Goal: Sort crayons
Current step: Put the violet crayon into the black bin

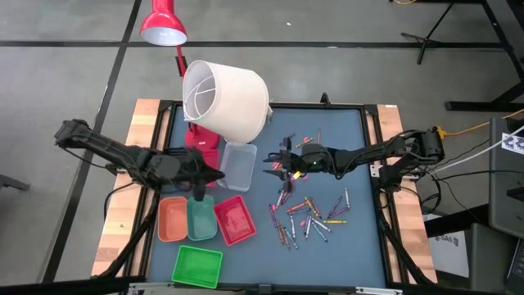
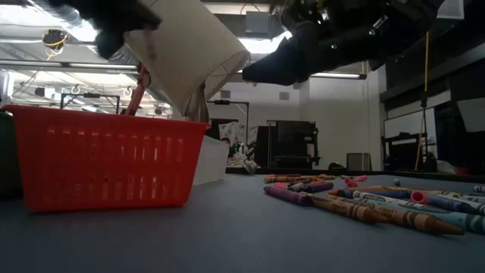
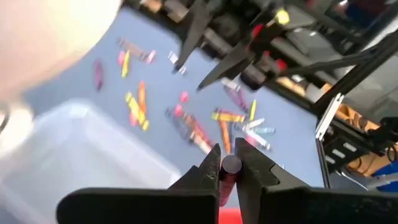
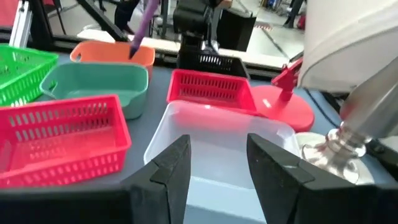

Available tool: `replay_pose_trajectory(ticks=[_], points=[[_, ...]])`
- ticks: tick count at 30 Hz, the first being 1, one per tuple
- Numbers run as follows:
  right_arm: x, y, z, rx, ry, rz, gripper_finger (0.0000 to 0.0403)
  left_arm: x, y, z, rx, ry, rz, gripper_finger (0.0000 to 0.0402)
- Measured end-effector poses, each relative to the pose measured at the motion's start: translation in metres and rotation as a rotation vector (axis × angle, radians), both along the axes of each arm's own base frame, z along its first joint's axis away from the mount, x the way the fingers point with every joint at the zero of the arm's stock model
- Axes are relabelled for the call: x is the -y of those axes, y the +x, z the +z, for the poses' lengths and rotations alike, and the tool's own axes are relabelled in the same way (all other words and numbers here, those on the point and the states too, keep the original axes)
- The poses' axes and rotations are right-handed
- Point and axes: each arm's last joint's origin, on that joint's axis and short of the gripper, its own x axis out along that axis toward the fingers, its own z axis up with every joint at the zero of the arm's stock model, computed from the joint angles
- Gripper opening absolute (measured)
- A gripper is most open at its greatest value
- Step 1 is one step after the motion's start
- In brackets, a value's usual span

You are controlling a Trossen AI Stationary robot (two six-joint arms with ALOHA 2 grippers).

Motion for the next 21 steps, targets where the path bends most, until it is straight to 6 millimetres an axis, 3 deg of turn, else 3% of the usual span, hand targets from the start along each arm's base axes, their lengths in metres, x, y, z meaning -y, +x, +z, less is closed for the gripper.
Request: replay_pose_trajectory(ticks=[9, 21], points=[[0.0, -0.001, -0.003, -0.031, 0.001, 0.002, 0.0154, -0.016, -0.054, -0.009, -0.199, -0.234, 0.102, 0.0011], [0.0, -0.002, -0.005, -0.057, 0.001, 0.002, 0.0154, -0.032, -0.104, -0.023, -0.355, -0.4, 0.307, 0.0012]])
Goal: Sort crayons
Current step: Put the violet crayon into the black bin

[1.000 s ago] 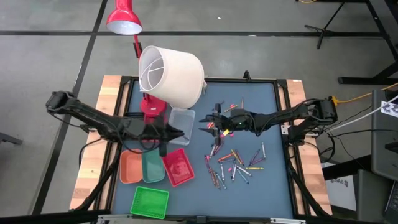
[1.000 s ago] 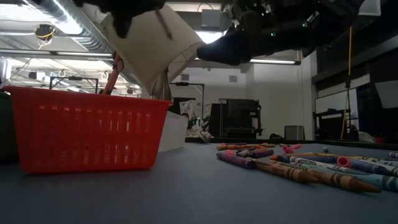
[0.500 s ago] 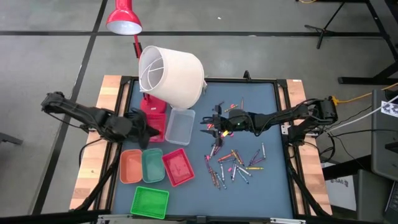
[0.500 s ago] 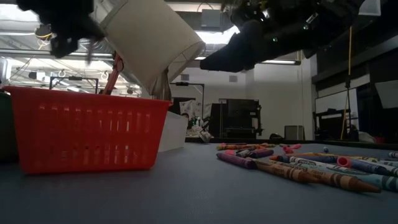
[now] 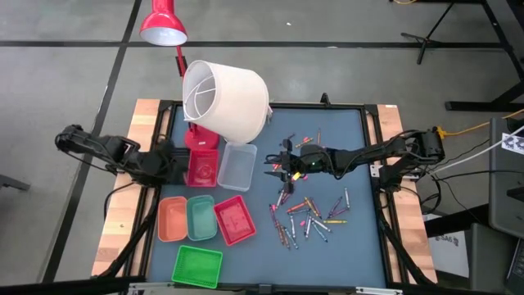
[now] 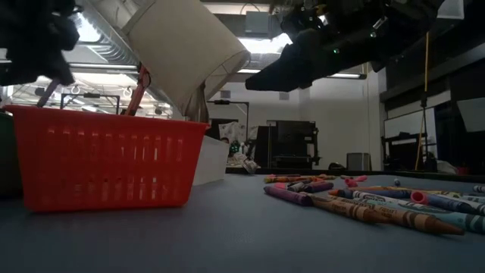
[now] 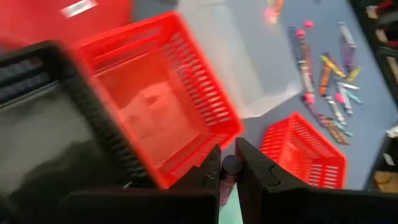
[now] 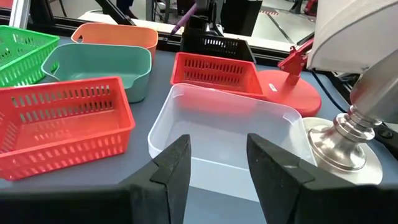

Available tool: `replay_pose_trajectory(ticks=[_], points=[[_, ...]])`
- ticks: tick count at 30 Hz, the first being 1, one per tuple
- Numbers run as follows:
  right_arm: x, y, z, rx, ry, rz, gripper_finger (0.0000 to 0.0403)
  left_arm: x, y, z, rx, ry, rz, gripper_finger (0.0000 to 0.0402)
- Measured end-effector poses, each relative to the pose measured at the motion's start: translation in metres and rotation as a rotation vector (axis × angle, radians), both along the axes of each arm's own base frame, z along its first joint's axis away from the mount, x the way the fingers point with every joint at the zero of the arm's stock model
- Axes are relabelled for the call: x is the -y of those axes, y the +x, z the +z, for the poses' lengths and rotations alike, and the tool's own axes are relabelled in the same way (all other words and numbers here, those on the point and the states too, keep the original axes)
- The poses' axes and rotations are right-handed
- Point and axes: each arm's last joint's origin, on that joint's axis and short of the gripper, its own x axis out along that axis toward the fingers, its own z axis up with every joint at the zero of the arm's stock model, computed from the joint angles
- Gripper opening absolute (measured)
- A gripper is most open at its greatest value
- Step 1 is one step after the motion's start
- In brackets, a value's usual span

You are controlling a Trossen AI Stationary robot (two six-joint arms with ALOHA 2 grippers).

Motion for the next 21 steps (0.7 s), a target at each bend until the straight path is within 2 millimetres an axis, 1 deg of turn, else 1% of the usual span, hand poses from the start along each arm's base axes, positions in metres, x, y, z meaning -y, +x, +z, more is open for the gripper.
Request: replay_pose_trajectory(ticks=[5, 14, 21], points=[[0.0, 0.0, 0.0, 0.0, 0.0, 0.0, 0.0154, -0.003, -0.003, 0.0, 0.004, 0.046, 0.045, 0.0012], [0.0, 0.0, 0.0, 0.0, 0.0, 0.0, 0.0154, -0.011, -0.016, -0.009, -0.156, 0.143, 0.106, 0.0012], [0.0, 0.0, -0.001, -0.009, 0.0, 0.0, 0.0154, -0.011, -0.015, -0.008, -0.152, 0.148, 0.108, 0.0012]])
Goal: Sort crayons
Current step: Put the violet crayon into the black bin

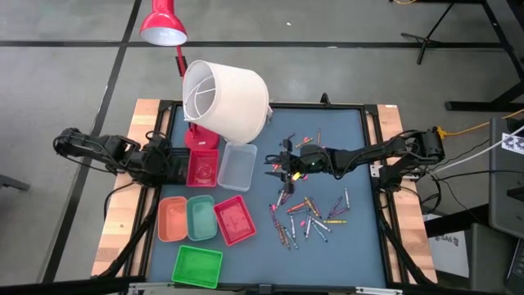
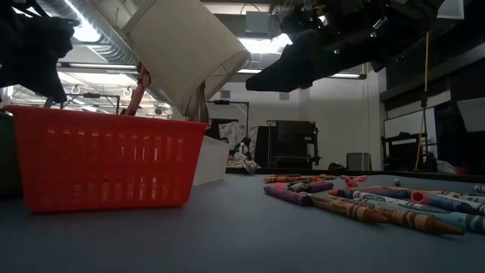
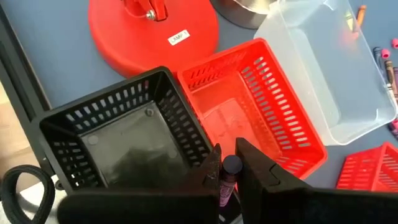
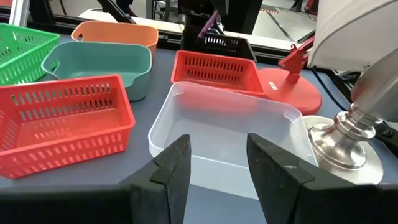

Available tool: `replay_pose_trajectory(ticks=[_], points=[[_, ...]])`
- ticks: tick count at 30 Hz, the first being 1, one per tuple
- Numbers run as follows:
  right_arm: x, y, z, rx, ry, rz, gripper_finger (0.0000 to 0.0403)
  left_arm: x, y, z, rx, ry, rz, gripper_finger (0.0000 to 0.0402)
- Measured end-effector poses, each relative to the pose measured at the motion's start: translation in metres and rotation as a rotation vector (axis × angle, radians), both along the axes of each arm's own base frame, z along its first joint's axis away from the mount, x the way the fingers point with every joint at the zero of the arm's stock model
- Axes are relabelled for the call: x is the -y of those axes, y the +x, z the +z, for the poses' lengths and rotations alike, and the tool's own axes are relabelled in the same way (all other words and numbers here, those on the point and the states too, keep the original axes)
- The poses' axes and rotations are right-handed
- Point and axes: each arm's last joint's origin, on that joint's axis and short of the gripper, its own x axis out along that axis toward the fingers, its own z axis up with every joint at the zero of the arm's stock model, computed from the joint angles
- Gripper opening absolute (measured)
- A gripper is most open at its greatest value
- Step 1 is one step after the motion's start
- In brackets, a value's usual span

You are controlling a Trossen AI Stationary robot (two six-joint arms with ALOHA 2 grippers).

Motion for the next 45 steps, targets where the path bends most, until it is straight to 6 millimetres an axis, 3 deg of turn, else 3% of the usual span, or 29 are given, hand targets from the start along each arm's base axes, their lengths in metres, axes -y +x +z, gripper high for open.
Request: replay_pose_trajectory(ticks=[19, 29, 39, 45], points=[[0.0, -0.002, -0.006, -0.066, 0.001, 0.0, 0.0154, 0.0, 0.0, 0.0, 0.002, 0.006, -0.008, 0.0013], [0.0, -0.003, -0.008, -0.094, 0.001, 0.0, 0.0154, 0.0, 0.003, 0.002, 0.04, 0.036, 0.013, 0.007], [0.0, -0.009, -0.019, -0.217, 0.003, 0.0, 0.0154, -0.001, 0.004, 0.001, 0.059, 0.076, 0.039, 0.0076], [0.0, -0.015, -0.028, -0.333, -0.004, 0.005, 0.0154, 0.0, 0.015, -0.013, 0.123, 0.119, 0.077, 0.0076]])
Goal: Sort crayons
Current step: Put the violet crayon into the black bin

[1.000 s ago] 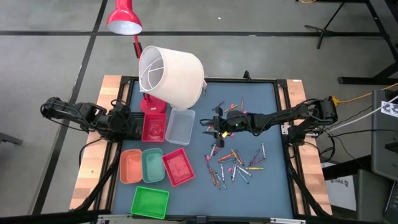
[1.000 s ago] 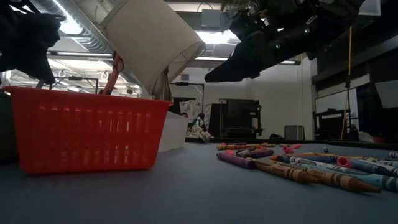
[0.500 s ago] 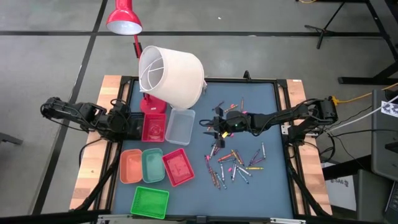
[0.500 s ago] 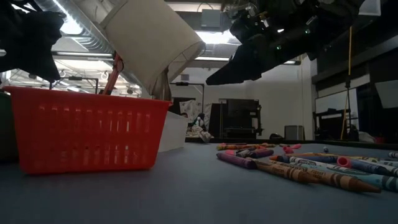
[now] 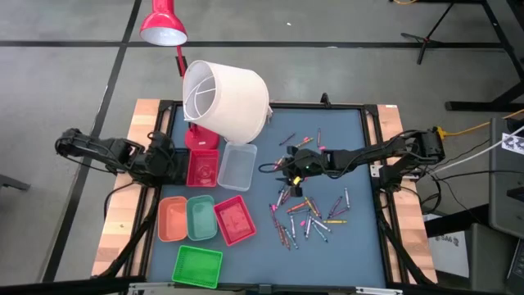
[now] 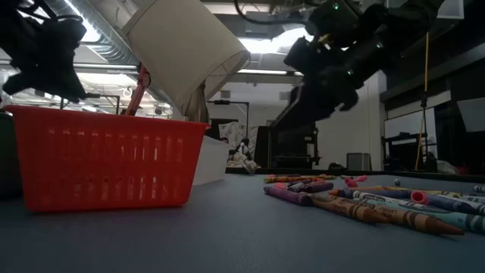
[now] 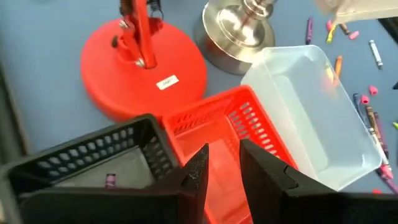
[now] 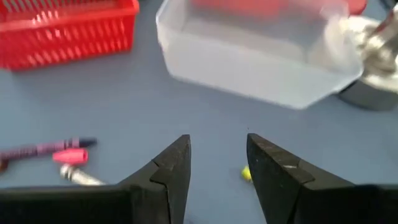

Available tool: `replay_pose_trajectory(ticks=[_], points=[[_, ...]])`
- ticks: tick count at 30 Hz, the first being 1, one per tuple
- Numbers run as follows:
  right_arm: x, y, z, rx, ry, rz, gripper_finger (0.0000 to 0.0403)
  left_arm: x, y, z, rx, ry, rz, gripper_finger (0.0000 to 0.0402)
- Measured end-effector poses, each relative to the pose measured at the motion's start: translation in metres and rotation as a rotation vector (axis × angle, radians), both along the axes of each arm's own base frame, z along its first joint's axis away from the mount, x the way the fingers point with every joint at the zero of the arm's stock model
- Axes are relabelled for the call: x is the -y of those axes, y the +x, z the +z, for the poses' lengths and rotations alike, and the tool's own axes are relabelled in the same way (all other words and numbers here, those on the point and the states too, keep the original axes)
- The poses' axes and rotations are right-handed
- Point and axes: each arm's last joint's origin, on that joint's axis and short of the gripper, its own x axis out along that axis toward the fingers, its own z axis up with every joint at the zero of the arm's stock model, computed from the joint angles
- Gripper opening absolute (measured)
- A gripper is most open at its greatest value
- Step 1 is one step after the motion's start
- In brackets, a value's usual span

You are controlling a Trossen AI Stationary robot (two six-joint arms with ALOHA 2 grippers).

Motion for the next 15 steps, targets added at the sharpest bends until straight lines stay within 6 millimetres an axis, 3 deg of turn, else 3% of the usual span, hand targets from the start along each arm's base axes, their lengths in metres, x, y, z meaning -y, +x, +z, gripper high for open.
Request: replay_pose_trajectory(ticks=[8, 15], points=[[0.0, -0.004, -0.005, -0.069, -0.015, 0.013, 0.0154, 0.005, 0.02, -0.023, 0.095, 0.047, -0.086, 0.0076], [-0.001, -0.007, -0.008, -0.103, 0.002, 0.031, 0.0154, 0.01, 0.036, -0.022, 0.235, 0.139, -0.217, 0.0076]])
